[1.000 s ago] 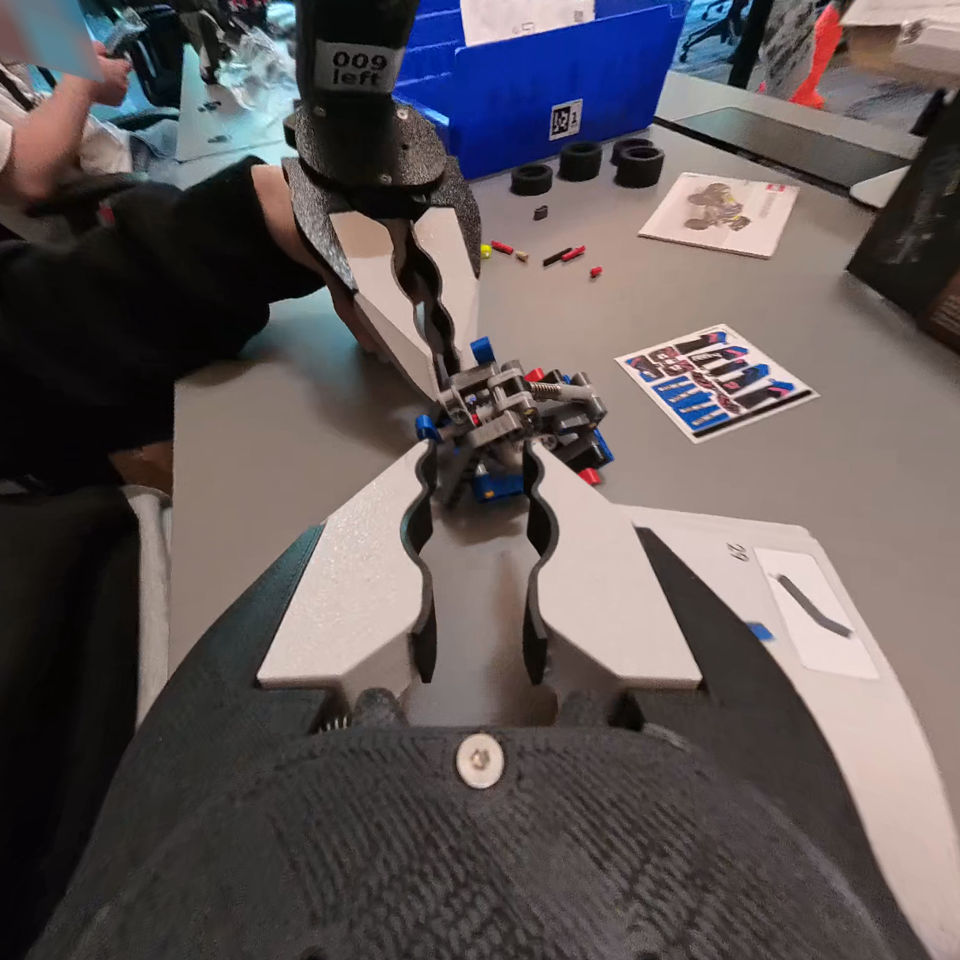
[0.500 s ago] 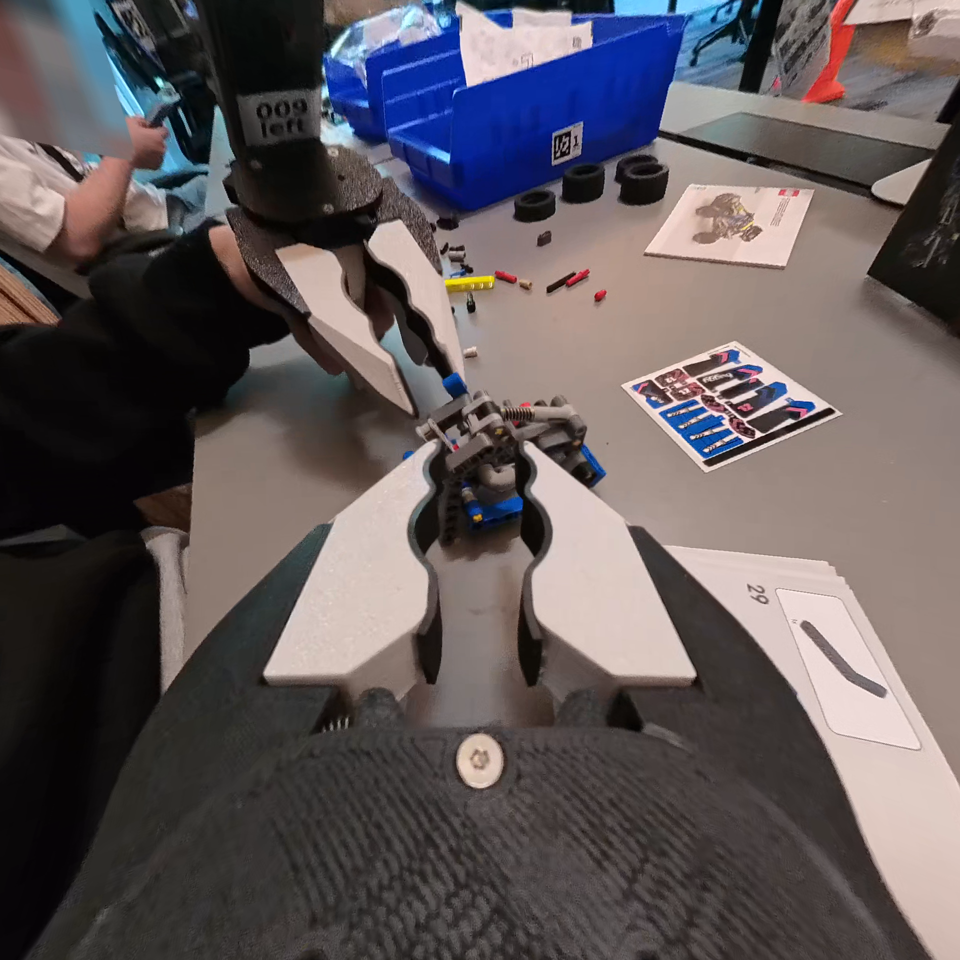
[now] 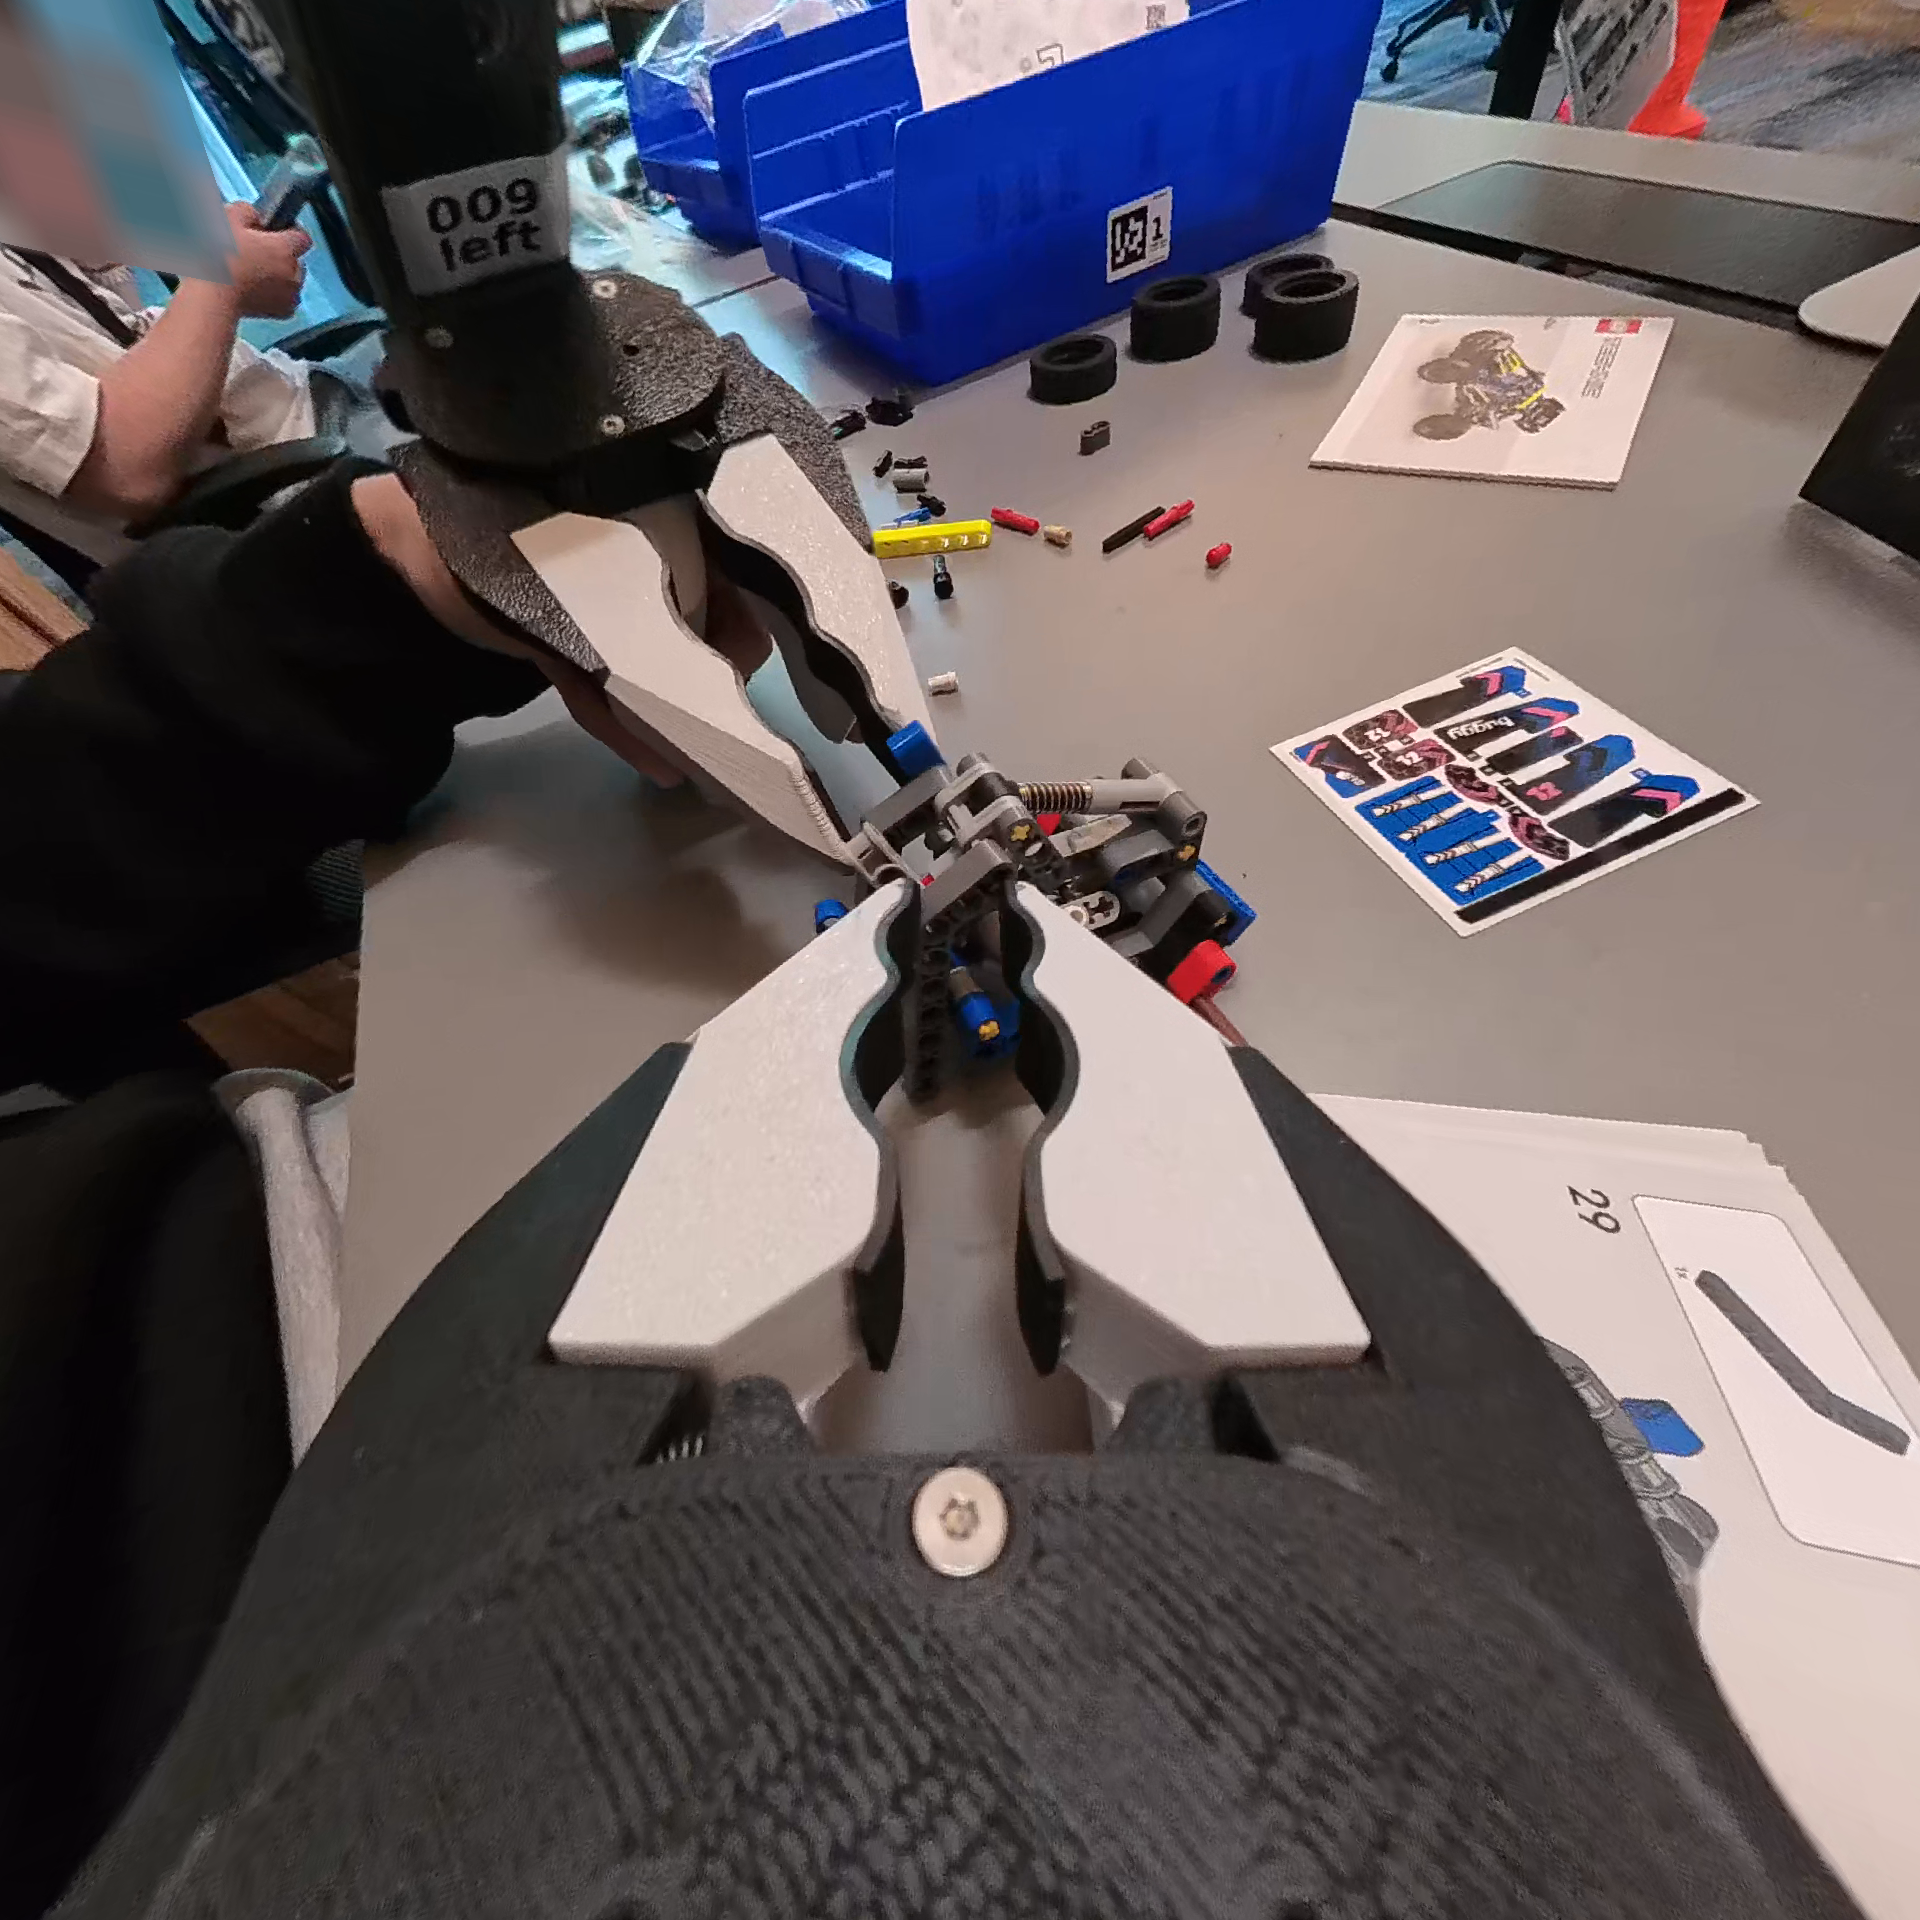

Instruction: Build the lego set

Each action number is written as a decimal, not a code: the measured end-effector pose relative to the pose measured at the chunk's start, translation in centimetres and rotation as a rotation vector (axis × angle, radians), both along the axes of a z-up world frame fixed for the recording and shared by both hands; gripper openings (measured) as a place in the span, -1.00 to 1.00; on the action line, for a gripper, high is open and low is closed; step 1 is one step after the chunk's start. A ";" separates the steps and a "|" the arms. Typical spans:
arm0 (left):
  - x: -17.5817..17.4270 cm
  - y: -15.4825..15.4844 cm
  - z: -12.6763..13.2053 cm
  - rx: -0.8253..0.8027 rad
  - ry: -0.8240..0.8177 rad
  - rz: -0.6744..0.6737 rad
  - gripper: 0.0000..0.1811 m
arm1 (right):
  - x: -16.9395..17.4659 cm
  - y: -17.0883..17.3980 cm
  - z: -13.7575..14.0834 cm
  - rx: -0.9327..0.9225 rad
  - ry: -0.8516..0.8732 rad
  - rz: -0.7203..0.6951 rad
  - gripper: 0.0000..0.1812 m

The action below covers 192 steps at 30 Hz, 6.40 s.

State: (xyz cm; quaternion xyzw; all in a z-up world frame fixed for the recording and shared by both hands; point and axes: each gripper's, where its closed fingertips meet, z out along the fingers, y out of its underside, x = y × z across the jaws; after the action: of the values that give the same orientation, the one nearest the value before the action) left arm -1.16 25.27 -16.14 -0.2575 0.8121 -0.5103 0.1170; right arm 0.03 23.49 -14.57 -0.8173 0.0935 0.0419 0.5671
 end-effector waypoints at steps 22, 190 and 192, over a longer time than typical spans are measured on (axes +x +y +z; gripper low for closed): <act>-0.7 0.2 -1.7 0.176 -0.009 0.121 -0.92 | -0.1 -1.2 -2.8 -0.206 -0.138 -0.091 -0.92; 0.0 5.5 0.5 0.474 -0.311 0.094 -0.68 | 1.1 5.3 -1.1 -0.224 -0.269 -0.066 -0.93; -0.5 4.7 0.5 0.436 -0.312 0.042 -0.72 | -0.2 4.8 -1.1 -0.224 -0.255 0.026 -0.93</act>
State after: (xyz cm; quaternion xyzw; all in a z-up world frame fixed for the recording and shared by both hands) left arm -1.68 29.99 -15.60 -0.1612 0.8695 -0.3543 0.3040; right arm -0.18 28.32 -15.70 -0.8752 0.0145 -0.0654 0.4791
